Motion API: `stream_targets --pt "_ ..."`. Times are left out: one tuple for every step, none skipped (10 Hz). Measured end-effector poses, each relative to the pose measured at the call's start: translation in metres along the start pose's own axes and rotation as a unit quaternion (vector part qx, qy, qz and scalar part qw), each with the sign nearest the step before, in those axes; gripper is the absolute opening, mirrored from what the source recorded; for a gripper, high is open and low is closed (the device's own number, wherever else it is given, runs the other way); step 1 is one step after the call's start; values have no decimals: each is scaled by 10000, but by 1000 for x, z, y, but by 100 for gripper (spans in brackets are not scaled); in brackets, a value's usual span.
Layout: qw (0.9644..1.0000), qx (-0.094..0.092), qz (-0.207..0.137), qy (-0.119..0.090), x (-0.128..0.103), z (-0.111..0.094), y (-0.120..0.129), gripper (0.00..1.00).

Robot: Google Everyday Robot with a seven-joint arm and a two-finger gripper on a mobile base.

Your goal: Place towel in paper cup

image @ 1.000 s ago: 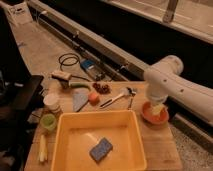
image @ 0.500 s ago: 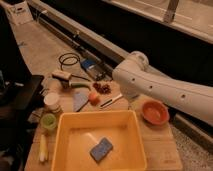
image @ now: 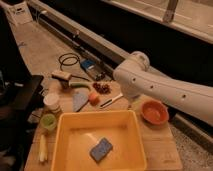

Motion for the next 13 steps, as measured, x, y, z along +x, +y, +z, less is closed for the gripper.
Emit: stream_targets --pt "10000 33 -24 63 2 -1 -1 65" --pt "9999 90 -75 108 1 -2 -10 65" --pt "9996 169 -168 130 -1 -2 -25 65" --pt "9993 209 -273 146 -1 0 -43 65" --pt "9988 287 -379 110 -6 1 -63 65" --pt "9976 391 -565 10 -19 3 -93 65" --pt "9959 471 -757 -152 -37 4 -120 65" --pt "9944 520 -878 -281 -49 5 -135 65" --pt "9924 590 -997 -414 -62 6 -149 65" --pt "9878 712 -1210 -679 -86 5 -168 65" --pt "9839 788 -1369 -841 -103 4 -178 65" --pt "9804 862 -1510 -932 -118 4 -184 65" --pt "9765 935 -1659 -1006 -138 3 -189 65"
